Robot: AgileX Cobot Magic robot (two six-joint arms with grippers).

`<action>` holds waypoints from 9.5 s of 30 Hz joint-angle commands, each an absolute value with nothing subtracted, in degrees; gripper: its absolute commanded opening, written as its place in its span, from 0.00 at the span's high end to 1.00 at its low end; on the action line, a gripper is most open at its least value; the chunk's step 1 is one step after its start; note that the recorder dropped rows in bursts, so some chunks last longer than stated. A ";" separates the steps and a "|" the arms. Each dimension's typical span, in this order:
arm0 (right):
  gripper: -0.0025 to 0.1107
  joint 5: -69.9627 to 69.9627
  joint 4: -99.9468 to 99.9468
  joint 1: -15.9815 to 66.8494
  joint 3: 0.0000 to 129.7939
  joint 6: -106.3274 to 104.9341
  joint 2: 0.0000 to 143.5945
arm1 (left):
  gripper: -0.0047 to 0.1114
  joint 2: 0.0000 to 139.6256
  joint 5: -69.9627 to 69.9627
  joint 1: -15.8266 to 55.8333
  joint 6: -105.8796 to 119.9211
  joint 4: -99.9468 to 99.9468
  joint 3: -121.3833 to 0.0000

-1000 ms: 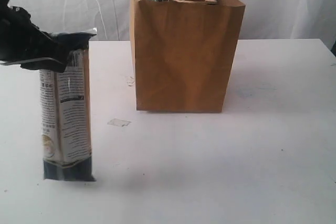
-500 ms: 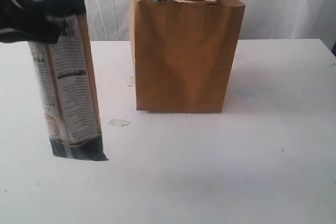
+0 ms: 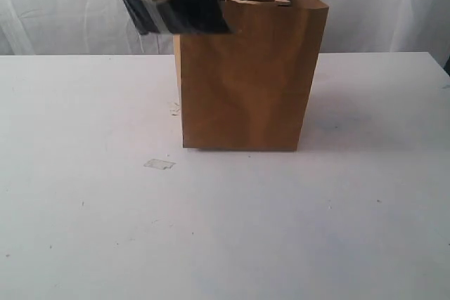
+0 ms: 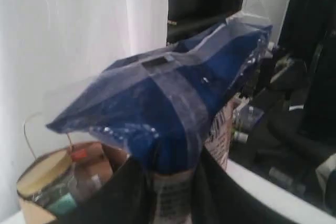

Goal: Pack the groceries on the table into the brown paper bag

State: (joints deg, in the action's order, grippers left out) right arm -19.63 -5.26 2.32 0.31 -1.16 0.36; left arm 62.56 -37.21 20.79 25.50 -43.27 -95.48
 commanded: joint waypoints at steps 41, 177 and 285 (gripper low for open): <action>0.98 -18.95 -5.08 2.28 0.00 -1.29 0.00 | 0.96 106.29 -11.55 39.08 114.18 -99.95 -124.75; 0.98 -18.58 -5.08 2.28 0.00 0.00 0.00 | 0.95 108.58 27.29 46.98 104.90 -99.95 -106.76; 0.98 -19.19 -5.18 2.28 0.00 1.30 0.00 | 0.96 27.84 9.08 15.06 8.99 -11.90 -21.32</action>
State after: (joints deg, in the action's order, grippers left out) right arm -19.55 -5.26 2.32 0.31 1.06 0.36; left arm 29.86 4.72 16.54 10.79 -11.49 -23.70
